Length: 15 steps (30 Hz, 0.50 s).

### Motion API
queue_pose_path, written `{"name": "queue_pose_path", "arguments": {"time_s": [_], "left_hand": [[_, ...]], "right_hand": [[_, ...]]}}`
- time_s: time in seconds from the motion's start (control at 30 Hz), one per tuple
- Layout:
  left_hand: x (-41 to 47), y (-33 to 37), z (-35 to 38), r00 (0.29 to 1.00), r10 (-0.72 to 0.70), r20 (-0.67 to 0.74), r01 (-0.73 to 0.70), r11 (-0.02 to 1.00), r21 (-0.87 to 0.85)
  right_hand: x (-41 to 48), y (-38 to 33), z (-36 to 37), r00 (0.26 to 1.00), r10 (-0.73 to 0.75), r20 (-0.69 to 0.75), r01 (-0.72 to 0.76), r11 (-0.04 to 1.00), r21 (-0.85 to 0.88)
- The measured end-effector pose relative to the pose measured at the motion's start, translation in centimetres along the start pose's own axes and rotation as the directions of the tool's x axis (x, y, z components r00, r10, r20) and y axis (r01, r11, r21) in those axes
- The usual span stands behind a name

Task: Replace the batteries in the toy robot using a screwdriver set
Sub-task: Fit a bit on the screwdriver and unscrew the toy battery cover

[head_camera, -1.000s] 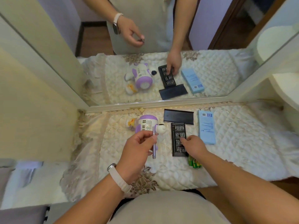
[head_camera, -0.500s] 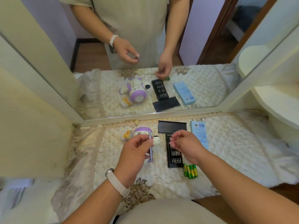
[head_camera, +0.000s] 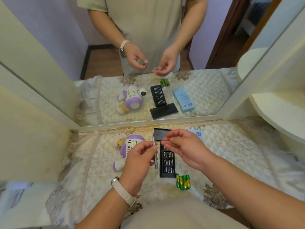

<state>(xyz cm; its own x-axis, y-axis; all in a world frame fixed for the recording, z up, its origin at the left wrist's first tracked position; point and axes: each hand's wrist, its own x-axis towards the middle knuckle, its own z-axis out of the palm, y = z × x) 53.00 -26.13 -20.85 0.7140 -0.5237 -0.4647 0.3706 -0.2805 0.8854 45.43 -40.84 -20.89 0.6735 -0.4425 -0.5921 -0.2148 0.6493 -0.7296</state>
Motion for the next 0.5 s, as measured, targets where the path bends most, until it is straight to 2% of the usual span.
{"name": "queue_pose_path", "arguments": {"time_s": [0.07, 0.17, 0.5], "left_hand": [[0.2, 0.0, 0.6, 1.0, -0.006, -0.017, 0.006, 1.0, -0.002], [0.6, 0.1, 1.4, 1.0, -0.007, -0.028, 0.007, 1.0, 0.007], [3.3, 0.9, 2.5, 0.999, -0.032, -0.023, 0.033, 0.999, 0.031]], "right_hand": [[0.2, -0.1, -0.4, 0.996, 0.078, -0.035, -0.076, 0.996, 0.039], [0.3, -0.6, -0.9, 0.991, 0.133, -0.01, -0.132, 0.987, 0.087], [1.7, -2.7, -1.1, 0.99, 0.139, 0.026, -0.142, 0.982, 0.126]]}}
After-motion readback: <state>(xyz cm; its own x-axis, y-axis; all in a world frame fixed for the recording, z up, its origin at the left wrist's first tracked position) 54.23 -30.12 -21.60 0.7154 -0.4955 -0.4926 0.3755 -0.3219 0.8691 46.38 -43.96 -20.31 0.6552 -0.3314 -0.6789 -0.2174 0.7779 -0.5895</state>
